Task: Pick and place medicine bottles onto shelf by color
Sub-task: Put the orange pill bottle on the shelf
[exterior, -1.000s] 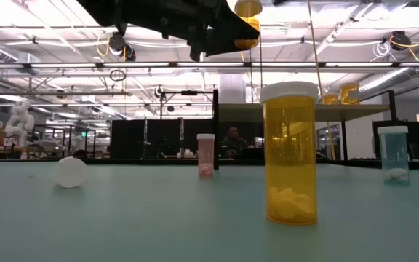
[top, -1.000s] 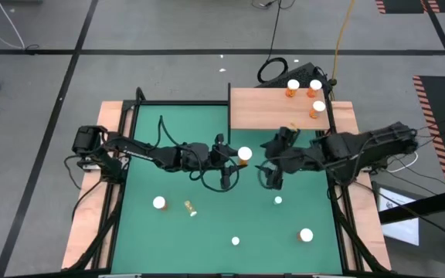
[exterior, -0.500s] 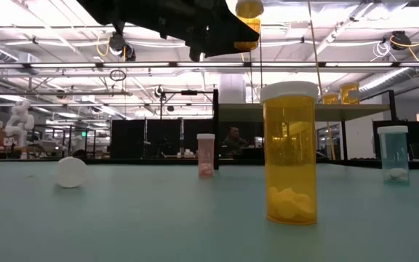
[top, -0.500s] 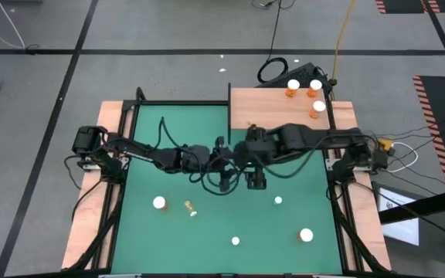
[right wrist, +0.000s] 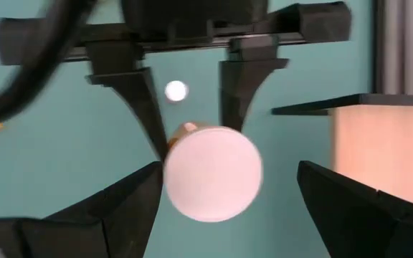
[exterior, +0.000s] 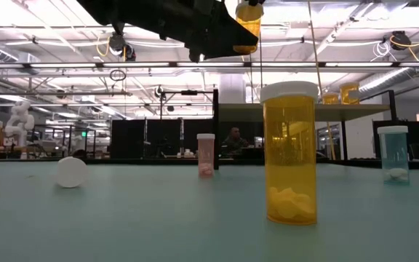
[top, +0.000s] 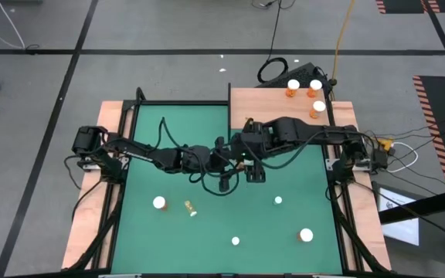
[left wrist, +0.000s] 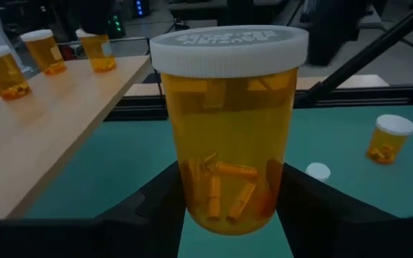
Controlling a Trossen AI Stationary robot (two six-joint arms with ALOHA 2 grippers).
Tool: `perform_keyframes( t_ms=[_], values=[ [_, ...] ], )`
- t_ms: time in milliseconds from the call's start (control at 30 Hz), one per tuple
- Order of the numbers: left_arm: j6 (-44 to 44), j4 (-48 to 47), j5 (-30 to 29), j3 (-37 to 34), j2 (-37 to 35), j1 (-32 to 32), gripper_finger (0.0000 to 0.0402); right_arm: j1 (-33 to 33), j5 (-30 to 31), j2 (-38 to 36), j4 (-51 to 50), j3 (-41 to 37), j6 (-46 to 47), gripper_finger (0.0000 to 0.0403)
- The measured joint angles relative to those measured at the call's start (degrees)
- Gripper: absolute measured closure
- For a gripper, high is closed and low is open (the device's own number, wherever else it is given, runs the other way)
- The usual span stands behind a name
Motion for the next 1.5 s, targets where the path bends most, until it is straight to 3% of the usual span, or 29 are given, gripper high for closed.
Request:
perform_keyframes(
  t_ms=[267, 567, 800, 933, 1133, 1300, 1500],
  values=[
    [0.0, -0.2, 0.0, 0.0, 0.0, 0.0, 0.0197, -0.5, -4.5, 1.8, -0.6, 0.0, -0.6, 0.0096],
    [-0.3, -0.4, 0.4, 0.0, 0.0, 0.0, 0.0209, -0.7, -5.6, 1.7, -0.5, 0.0, -0.6, 0.0205],
    [-1.2, -0.8, 0.2, 0.0, 0.0, 0.0, 0.0165, -0.6, -5.8, 1.6, -1.0, 0.0, -0.4, 0.0193],
    [-1.8, -7.2, -1.5, 0.0, -4.0, -0.1, 0.0120, -0.6, -5.8, 1.6, -4.2, 0.0, 0.7, 0.0174],
    [-5.1, -21.8, -6.2, 0.0, -13.9, -0.2, 0.0056, -0.7, -5.8, 0.7, -4.6, 0.0, 1.9, 0.0202],
    [-7.1, -31.3, -8.3, -0.1, -20.4, -0.1, 0.0044, -2.3, -6.0, -0.5, -4.7, 0.0, 1.9, 0.0199],
    [-6.6, -36.9, -8.4, -0.2, -22.1, -0.3, 0.0044, -4.3, -5.9, -2.4, -4.9, 0.0, 3.7, 0.0190]
  ],
)
